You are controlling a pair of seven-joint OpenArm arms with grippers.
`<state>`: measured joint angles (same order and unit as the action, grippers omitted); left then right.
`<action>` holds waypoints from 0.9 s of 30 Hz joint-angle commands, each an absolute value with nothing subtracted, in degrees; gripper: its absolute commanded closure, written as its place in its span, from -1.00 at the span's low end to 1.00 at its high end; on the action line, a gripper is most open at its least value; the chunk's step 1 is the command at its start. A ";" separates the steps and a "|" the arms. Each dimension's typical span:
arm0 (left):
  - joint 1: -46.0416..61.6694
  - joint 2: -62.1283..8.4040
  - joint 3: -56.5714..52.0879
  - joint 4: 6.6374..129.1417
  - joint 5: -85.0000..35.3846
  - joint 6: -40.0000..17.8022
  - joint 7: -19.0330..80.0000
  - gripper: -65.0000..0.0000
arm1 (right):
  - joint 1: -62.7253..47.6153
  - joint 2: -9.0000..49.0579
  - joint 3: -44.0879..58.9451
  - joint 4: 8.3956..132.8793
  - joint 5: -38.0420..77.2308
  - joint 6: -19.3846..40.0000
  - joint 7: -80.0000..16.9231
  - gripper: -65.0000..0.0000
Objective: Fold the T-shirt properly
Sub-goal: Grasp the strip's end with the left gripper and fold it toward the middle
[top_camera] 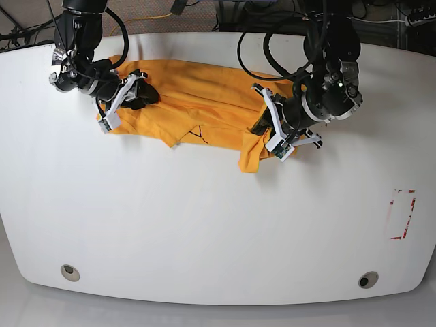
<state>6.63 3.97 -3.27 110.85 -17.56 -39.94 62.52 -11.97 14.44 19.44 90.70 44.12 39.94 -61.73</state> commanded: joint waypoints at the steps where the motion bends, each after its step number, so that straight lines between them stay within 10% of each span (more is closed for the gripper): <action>1: 5.93 4.26 -3.21 111.43 -18.42 -40.00 61.23 0.64 | -11.47 15.08 19.65 91.30 43.91 40.00 -62.11 0.20; 7: 5.85 5.23 0.31 111.08 -18.51 -40.00 61.23 0.09 | -11.47 15.08 19.65 91.30 44.00 40.00 -62.11 0.21; 17: 1.36 6.29 10.15 111.87 -18.59 -40.00 66.59 0.08 | -10.86 14.90 19.65 91.47 44.00 40.00 -62.29 0.21; 27: 1.27 1.19 -4.70 111.96 -18.51 -40.00 66.68 0.08 | -10.33 14.90 19.82 91.56 44.00 40.00 -62.29 0.21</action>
